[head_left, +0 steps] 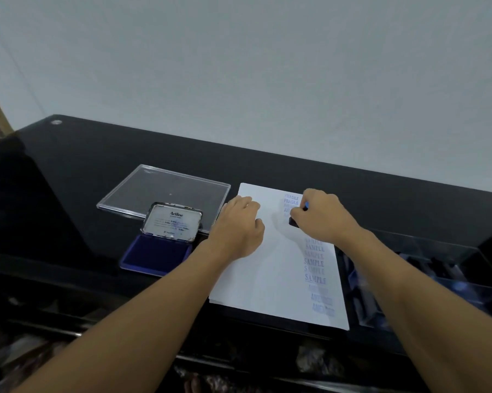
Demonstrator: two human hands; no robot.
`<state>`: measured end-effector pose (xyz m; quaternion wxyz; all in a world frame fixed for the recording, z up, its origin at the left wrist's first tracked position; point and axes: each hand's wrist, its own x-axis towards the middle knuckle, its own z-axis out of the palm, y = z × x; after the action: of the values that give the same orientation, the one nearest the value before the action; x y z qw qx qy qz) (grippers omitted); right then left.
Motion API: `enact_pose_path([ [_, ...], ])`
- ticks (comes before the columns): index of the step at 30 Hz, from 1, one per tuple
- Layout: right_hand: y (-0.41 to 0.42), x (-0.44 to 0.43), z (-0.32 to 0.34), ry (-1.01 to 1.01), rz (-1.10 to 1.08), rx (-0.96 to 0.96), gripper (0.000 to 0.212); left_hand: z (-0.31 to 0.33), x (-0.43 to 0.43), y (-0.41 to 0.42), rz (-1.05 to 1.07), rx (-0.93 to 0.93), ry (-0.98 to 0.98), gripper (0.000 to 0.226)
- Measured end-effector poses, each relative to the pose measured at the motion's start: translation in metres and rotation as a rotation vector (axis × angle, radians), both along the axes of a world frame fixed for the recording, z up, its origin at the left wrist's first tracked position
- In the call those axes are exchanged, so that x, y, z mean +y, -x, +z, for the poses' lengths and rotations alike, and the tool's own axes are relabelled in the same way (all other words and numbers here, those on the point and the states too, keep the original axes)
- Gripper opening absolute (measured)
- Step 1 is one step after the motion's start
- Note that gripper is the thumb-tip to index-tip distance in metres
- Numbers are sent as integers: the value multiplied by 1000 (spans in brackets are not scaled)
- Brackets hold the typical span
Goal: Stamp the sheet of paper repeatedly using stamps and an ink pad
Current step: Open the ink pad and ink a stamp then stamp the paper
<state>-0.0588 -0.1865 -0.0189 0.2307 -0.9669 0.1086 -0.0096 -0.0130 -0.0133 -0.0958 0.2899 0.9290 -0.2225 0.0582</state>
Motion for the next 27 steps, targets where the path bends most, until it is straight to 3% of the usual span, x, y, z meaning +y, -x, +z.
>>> enact_pose_path([
  [27,-23,3,-31,166,64,79,11,-27,2,-2,-4,-137,-12,45],
])
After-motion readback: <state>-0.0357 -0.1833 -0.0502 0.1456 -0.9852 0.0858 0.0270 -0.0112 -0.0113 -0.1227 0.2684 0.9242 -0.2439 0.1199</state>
